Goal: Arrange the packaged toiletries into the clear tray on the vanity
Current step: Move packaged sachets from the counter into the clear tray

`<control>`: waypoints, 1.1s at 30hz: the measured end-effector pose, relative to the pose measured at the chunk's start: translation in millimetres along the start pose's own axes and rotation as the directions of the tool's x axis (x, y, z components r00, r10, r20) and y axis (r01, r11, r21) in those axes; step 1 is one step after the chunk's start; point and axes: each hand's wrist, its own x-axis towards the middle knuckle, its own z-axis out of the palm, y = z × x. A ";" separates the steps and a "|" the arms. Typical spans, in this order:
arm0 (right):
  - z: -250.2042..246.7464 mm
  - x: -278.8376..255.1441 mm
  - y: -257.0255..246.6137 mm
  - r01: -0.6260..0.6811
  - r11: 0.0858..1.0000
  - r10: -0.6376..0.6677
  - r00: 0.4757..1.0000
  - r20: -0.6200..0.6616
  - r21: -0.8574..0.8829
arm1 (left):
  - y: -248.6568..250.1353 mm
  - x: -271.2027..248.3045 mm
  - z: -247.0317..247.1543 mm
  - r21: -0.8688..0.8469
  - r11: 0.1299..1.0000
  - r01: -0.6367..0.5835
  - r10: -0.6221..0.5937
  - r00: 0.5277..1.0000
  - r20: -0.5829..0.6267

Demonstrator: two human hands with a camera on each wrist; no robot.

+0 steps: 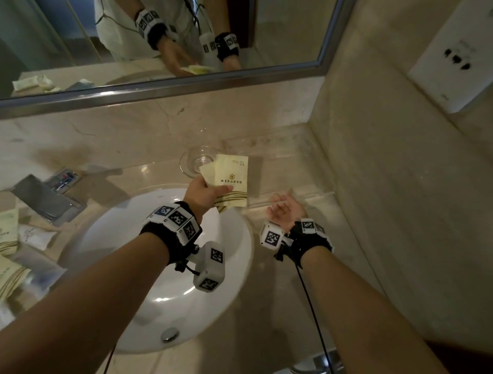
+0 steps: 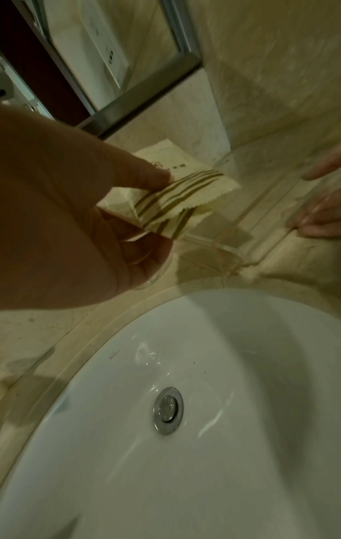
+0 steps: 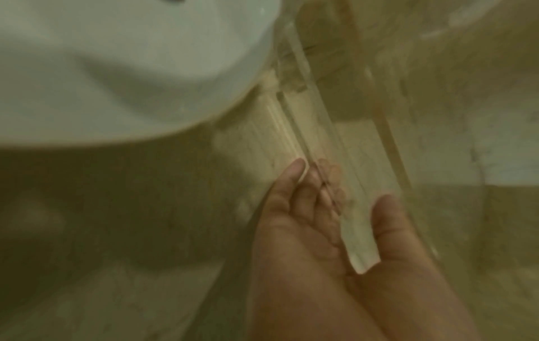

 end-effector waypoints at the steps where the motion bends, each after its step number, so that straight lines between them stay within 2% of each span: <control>1: -4.7 0.5 0.4 -0.021 0.999 0.021 0.999 -0.025 -0.024 | 0.1 0.6 1.2 -0.001 1.000 0.001 -0.001 1.000 0.001; 3: -15.4 0.6 -1.8 -0.064 0.996 0.061 0.996 -0.059 -0.055 | 0.7 1.8 4.0 -0.004 1.000 0.001 -0.001 1.000 0.009; 5: -24.1 -7.6 -6.0 -0.072 0.985 0.060 0.995 -0.080 -0.160 | 0.8 2.5 6.9 -0.016 1.000 -0.002 0.002 1.000 0.024; 7: -31.0 -15.3 -7.9 -0.054 0.949 0.004 0.987 -0.159 -0.309 | 0.1 3.4 8.7 -0.014 1.000 -0.004 0.005 0.999 0.034; 10: -37.8 -22.6 -11.7 -0.034 0.898 -0.070 0.973 -0.220 -0.438 | -2.7 5.1 10.7 -0.003 1.000 -0.006 0.006 0.999 0.053; 15: -54.7 -23.0 -11.1 -0.142 0.794 -0.028 0.963 -0.268 -0.591 | -3.4 5.1 15.1 -0.005 1.000 -0.011 0.011 0.997 0.075; 17: -57.7 -26.1 -10.6 -0.166 0.798 0.006 0.963 -0.268 -0.579 | -1.8 3.9 17.0 -0.022 1.000 -0.016 0.018 0.996 0.091; 20: -60.4 -32.9 -9.8 -0.107 0.828 -0.027 0.973 -0.230 -0.550 | 0.1 3.0 19.4 -0.042 0.999 -0.016 0.021 0.995 0.101; 23: -63.5 -43.7 -10.9 -0.151 0.779 0.009 0.973 -0.230 -0.609 | -0.4 4.8 19.8 -0.033 0.999 -0.015 0.018 0.994 0.103; 25: -64.2 -52.3 -10.9 -0.248 0.700 0.061 0.955 -0.289 -0.670 | -1.8 5.3 19.5 -0.022 1.000 -0.020 0.023 0.993 0.116; 26: -64.1 -55.5 -13.1 -0.277 0.605 0.043 0.948 -0.316 -0.747 | -3.0 6.0 19.8 -0.017 1.000 -0.023 0.025 0.992 0.121; 28: -60.7 -56.0 -16.8 -0.230 0.308 -0.045 0.966 -0.256 -0.923 | -5.5 7.3 20.4 -0.015 1.000 -0.017 0.019 0.992 0.124; 29: -55.5 -56.3 -18.2 -0.178 0.201 -0.094 0.975 -0.200 -0.963 | -6.2 7.6 21.0 -0.011 1.000 -0.009 0.010 0.992 0.122; 30: -48.9 -57.1 -20.8 -0.126 0.148 -0.135 0.980 -0.146 -0.981 | -7.1 8.0 21.3 0.001 1.000 -0.002 0.002 0.993 0.121; 31: -40.4 -57.3 -23.5 -0.057 0.128 -0.179 0.981 -0.079 -0.990 | -7.5 7.8 22.0 0.016 1.000 -0.001 -0.001 0.992 0.124; 32: -29.9 -58.9 -26.3 0.017 0.165 -0.204 0.979 -0.018 -0.986 | -7.6 7.6 23.0 0.030 1.000 -0.005 0.001 0.991 0.132; 33: -18.1 -61.1 -29.5 0.091 0.253 -0.217 0.975 0.036 -0.963 | -8.0 7.5 23.9 0.043 0.999 -0.013 0.007 0.990 0.140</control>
